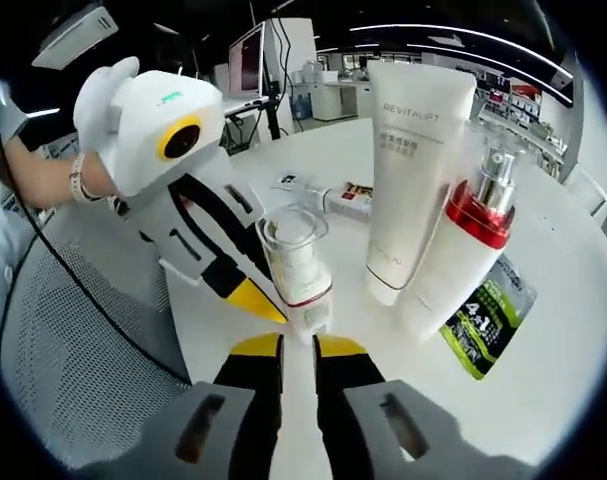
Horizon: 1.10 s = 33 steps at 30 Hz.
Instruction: Arrange the skincare products in the storage area until every visible bottle or jar stands upright without overlapping.
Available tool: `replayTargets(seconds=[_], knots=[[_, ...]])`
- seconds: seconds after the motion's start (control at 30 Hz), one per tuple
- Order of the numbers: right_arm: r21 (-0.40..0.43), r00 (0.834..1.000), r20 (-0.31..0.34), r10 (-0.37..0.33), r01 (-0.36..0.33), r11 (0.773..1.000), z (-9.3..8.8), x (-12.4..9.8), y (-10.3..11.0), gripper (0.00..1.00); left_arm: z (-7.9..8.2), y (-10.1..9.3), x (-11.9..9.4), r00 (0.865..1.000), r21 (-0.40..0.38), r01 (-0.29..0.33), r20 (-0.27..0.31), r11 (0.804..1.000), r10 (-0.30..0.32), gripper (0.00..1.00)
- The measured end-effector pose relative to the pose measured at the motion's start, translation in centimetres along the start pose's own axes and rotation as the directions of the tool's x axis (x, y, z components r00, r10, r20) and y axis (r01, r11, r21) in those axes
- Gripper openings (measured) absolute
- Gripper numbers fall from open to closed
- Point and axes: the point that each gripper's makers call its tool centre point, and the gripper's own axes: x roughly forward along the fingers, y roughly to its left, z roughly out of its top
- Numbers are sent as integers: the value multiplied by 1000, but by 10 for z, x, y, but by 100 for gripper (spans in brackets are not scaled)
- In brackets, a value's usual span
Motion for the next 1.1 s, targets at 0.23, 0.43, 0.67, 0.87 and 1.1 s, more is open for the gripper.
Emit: replayTargets(seconds=[0.23,0.43,0.67,0.87,1.1], knots=[[8,1000,-20,-2,2,1000,0,3,-6,10,2,2,5,1000,-3,4,-7,1000,-4,7],[16,999,-33,-14,15,1000,-2,1,-15,9,5,4,11,1000,-15,9,-4,1000,-9,6],[26,999,-33,-41,42,999,-4,-2,-26,9,10,7,21,1000,-25,5,4,1000,-5,6],[41,997,-34,-62,64,997,-7,-3,-35,7,15,10,27,1000,-44,0,12,999,0,5],[43,995,-34,-91,92,995,-8,-5,-44,8,20,12,34,1000,-60,4,20,998,-3,4]])
